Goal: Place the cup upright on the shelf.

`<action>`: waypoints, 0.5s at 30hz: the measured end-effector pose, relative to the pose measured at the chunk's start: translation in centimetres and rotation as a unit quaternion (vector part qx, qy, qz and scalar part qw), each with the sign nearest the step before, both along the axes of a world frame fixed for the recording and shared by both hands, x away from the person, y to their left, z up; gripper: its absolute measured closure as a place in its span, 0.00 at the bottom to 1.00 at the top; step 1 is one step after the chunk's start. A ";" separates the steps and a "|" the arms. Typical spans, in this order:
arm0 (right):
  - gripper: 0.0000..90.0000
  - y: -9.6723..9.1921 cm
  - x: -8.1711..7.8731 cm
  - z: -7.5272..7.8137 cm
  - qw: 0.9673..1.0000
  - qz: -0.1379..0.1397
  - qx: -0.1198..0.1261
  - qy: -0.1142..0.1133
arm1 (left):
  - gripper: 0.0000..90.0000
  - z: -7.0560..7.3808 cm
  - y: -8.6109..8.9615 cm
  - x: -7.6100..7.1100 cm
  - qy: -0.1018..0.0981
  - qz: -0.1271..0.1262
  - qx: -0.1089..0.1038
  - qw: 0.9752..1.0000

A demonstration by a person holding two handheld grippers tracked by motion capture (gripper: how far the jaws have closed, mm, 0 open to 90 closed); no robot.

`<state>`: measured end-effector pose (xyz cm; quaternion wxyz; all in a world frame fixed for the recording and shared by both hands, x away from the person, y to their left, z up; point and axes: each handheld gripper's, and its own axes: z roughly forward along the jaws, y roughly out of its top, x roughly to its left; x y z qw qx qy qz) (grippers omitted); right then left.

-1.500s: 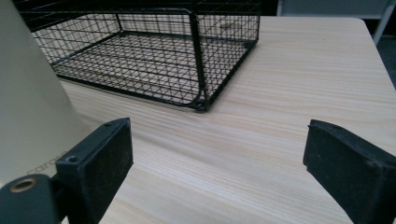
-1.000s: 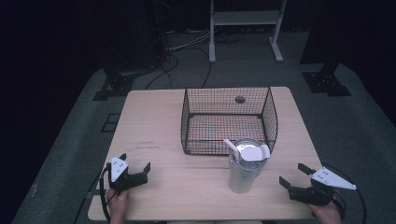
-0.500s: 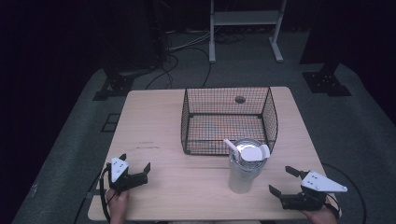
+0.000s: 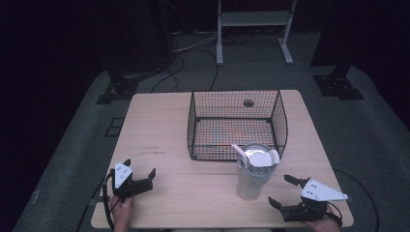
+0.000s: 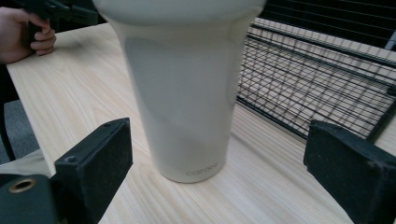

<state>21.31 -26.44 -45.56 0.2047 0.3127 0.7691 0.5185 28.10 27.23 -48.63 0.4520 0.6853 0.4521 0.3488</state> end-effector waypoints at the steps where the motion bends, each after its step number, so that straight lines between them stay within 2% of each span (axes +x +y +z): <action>1: 0.08 0.0 0.0 0.0 1.000 0.000 0.000 0.000 | 0.00 0.0 0.0 0.0 0.000 0.000 0.000 1.000; 5: 0.07 1.1 0.1 0.1 1.000 0.018 -0.002 0.000 | 0.00 0.0 0.0 0.0 0.000 0.000 0.000 1.000; 15: 0.05 2.7 0.8 0.5 0.999 0.031 -0.008 -0.004 | 0.00 0.0 0.0 0.0 0.000 0.000 0.000 1.000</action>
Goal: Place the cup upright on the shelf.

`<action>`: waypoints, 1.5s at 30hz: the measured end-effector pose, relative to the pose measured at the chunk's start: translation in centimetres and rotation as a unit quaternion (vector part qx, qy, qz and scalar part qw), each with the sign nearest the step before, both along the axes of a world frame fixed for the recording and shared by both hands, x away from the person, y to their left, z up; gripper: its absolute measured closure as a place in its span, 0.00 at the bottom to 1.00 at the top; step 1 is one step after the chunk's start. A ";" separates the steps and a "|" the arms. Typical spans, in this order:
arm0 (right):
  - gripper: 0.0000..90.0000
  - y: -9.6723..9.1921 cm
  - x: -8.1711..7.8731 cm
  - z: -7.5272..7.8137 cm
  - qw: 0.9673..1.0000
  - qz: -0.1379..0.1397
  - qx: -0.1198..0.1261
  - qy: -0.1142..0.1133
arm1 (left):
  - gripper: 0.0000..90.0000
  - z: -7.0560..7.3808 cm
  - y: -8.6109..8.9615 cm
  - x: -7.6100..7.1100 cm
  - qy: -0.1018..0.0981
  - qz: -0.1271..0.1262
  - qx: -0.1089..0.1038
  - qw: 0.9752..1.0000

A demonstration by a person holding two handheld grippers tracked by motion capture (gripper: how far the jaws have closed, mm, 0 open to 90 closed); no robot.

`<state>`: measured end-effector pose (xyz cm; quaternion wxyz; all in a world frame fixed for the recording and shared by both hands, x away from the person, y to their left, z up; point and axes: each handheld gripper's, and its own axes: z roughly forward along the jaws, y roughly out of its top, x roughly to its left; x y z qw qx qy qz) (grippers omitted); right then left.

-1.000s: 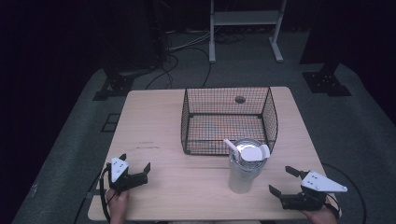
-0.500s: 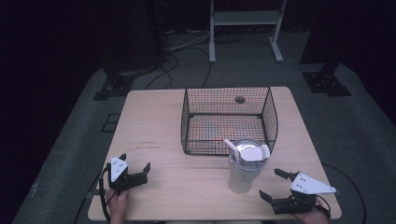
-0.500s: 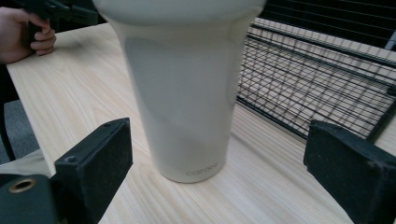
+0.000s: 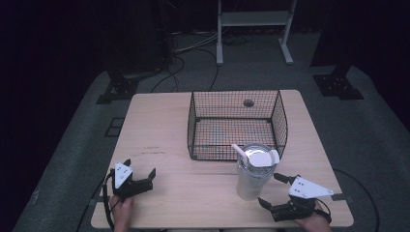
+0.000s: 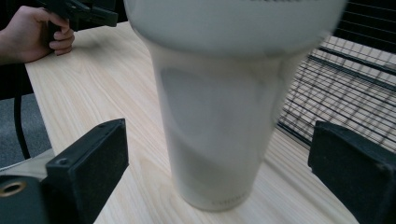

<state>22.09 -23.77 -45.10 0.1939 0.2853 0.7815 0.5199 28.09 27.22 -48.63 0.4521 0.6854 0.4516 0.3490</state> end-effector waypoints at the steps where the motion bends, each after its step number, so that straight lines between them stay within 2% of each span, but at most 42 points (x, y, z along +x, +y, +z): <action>1: 0.04 0.3 0.1 0.0 1.000 0.000 0.001 0.002 | 0.00 0.0 0.0 0.0 -0.001 0.000 0.000 1.000; 8: 0.03 1.7 1.0 0.1 1.000 0.001 0.000 -0.004 | 0.00 0.0 0.0 0.0 -0.001 0.000 -0.001 1.000; 16: 0.03 2.8 2.0 0.0 1.000 -0.008 0.013 -0.010 | 0.00 0.0 0.0 0.0 -0.001 0.000 -0.001 1.000; 24: 0.03 3.8 2.7 -0.2 0.999 -0.020 0.013 -0.038 | 0.00 0.0 0.1 0.0 -0.001 -0.001 -0.002 1.000; 30: 0.05 4.2 2.8 -0.4 0.998 -0.031 0.015 -0.048 | 0.00 0.0 0.0 0.0 -0.002 -0.001 -0.002 1.000; 45: 0.08 4.3 2.9 -0.7 0.998 -0.035 0.032 -0.051 | 0.00 0.0 0.0 0.0 -0.002 -0.001 -0.002 1.000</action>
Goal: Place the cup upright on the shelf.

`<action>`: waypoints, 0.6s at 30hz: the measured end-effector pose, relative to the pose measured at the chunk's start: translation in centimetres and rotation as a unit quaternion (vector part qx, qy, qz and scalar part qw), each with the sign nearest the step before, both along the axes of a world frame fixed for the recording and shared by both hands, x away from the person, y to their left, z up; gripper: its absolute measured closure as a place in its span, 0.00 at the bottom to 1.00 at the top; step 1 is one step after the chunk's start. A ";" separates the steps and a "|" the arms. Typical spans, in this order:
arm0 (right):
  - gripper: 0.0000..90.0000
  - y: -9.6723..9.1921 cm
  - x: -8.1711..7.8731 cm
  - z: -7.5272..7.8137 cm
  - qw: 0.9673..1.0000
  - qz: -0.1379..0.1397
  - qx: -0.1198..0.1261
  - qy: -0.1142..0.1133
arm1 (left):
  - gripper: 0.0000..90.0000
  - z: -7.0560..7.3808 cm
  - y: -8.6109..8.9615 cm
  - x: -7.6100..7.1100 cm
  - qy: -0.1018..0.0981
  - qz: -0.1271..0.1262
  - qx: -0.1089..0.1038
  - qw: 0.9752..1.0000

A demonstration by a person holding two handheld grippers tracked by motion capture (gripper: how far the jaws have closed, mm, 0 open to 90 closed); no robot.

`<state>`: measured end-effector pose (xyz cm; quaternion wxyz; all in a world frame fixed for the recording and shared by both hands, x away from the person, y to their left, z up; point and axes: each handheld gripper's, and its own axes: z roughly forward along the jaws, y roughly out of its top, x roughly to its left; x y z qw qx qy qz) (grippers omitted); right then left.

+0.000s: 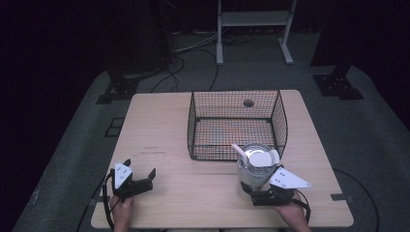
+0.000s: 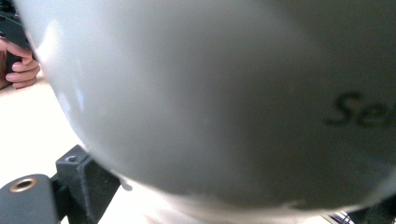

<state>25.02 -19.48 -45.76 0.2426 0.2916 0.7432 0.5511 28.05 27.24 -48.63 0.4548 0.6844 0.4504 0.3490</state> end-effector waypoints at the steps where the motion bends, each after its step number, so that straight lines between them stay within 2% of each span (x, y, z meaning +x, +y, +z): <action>1: 0.09 0.0 0.0 0.0 1.000 0.000 0.000 -0.001 | 0.00 0.0 0.0 0.0 -0.001 0.000 0.000 1.000; 13: 0.09 -0.1 0.1 0.0 1.000 0.005 0.000 -0.010 | 0.00 0.0 0.0 0.0 0.000 0.000 -0.001 1.000; 18: 0.09 -0.1 0.2 0.1 1.000 0.011 0.013 -0.004 | 0.00 0.0 0.1 0.0 0.001 0.000 -0.003 1.000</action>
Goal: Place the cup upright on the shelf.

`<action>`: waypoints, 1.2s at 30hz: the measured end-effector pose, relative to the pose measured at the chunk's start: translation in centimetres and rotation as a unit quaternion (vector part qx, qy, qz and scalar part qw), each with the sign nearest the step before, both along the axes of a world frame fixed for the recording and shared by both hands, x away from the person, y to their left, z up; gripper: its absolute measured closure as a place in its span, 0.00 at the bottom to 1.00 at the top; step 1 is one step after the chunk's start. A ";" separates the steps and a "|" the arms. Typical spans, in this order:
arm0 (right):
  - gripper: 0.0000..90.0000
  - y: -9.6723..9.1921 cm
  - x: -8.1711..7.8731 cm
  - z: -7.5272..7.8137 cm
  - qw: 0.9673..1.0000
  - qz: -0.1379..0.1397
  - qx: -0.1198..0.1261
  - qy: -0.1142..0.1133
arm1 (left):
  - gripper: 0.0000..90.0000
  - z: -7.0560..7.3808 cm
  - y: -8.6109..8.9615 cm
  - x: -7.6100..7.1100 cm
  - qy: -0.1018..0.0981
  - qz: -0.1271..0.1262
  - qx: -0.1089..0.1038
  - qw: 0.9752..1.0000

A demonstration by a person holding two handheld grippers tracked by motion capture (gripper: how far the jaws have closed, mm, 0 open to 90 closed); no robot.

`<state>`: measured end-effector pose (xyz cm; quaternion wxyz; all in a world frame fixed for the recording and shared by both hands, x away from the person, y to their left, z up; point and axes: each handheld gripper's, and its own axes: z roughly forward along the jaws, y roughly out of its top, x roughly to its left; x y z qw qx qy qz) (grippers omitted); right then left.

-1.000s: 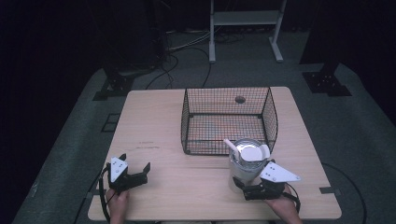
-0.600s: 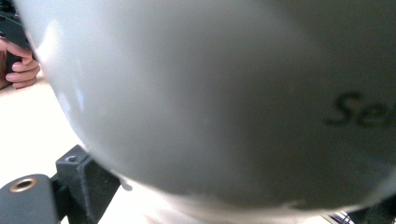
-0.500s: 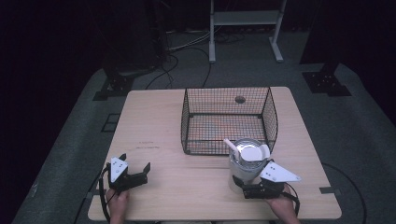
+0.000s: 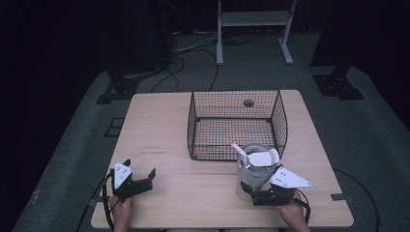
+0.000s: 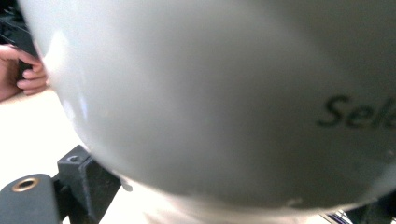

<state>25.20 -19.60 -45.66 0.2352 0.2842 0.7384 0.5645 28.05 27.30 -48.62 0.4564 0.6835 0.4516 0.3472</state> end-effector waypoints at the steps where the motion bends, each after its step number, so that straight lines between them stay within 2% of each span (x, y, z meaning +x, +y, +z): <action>1: 0.09 0.0 0.0 0.1 1.000 0.003 0.001 0.000 | 0.00 0.0 0.0 0.0 0.000 0.000 0.000 1.000; 3: 0.09 -0.1 0.0 0.4 1.000 0.001 0.002 -0.011 | 0.00 0.0 0.0 0.0 -0.001 0.000 0.000 1.000; 8: 0.09 0.0 0.1 1.0 1.000 0.005 0.004 -0.008 | 0.00 0.0 0.0 0.0 -0.001 0.000 0.000 1.000; 9: 0.09 -0.1 0.2 1.3 1.000 0.008 -0.001 -0.014 | 0.00 0.0 0.0 0.0 -0.001 0.000 0.000 1.000; 14: 0.09 0.0 0.4 2.1 1.000 0.016 0.000 -0.019 | 0.00 0.0 0.0 0.0 0.000 0.000 0.000 1.000; 21: 0.09 0.1 0.7 3.8 0.999 0.025 0.014 -0.015 | 0.00 0.0 0.0 0.0 0.000 0.000 -0.001 1.000; 33: 0.09 0.1 1.4 6.0 0.999 0.022 0.020 -0.017 | 0.00 0.0 0.0 0.0 0.000 0.001 -0.004 1.000; 36: 0.09 0.2 1.6 6.7 0.999 0.027 0.027 -0.015 | 0.00 0.0 0.0 0.0 0.000 0.000 -0.004 1.000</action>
